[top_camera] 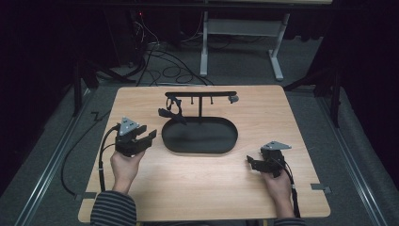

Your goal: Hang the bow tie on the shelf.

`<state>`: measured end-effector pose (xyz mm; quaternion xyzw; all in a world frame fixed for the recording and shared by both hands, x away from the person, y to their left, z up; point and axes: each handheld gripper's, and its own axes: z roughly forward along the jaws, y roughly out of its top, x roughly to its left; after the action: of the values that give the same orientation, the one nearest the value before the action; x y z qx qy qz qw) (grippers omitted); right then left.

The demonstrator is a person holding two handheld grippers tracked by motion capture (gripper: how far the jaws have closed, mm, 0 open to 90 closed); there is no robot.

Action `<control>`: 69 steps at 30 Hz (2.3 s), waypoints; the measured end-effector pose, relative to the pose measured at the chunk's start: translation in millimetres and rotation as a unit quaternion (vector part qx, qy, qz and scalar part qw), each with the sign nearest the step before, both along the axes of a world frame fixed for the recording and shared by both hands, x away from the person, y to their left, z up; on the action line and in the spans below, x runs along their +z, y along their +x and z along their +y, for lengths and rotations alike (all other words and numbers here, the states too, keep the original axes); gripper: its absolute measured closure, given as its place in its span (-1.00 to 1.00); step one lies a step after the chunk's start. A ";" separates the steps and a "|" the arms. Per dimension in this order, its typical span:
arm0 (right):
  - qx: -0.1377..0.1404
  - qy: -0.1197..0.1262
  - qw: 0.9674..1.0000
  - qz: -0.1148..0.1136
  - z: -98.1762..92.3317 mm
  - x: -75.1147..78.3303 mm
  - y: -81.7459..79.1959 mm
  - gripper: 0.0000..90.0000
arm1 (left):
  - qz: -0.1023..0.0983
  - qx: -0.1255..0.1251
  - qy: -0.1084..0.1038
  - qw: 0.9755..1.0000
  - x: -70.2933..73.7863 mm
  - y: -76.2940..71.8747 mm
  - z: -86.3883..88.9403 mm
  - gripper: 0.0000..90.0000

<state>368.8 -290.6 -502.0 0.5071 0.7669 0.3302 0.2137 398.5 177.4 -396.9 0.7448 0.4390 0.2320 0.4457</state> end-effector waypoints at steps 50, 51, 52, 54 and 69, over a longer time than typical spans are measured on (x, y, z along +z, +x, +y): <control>0.000 -0.005 1.000 -0.001 0.9 -0.1 -0.1 -0.31 | 0.024 0.019 -0.025 0.999 -20.6 -22.0 22.7 0.17; 0.000 -0.005 1.000 -0.001 0.9 -0.1 -0.1 -0.31 | 0.025 0.020 -0.025 0.999 -21.2 -22.4 23.3 0.17; 0.000 -0.006 1.000 -0.001 0.9 -0.1 0.0 -0.31 | 0.026 0.019 -0.025 0.999 -21.7 -22.6 23.7 0.17; 0.000 -0.005 1.000 -0.001 1.1 -0.1 -0.1 -0.31 | 0.027 0.019 -0.027 0.999 -23.1 -23.6 24.3 0.16; -0.001 -0.007 1.000 -0.001 1.3 -0.1 -0.1 -0.31 | 0.051 0.028 -0.035 0.998 -44.5 -30.4 28.4 0.16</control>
<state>368.7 -289.3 -502.1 0.5056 0.7685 0.3257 0.2184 368.1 205.8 -441.4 0.7272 0.4896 0.1899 0.4420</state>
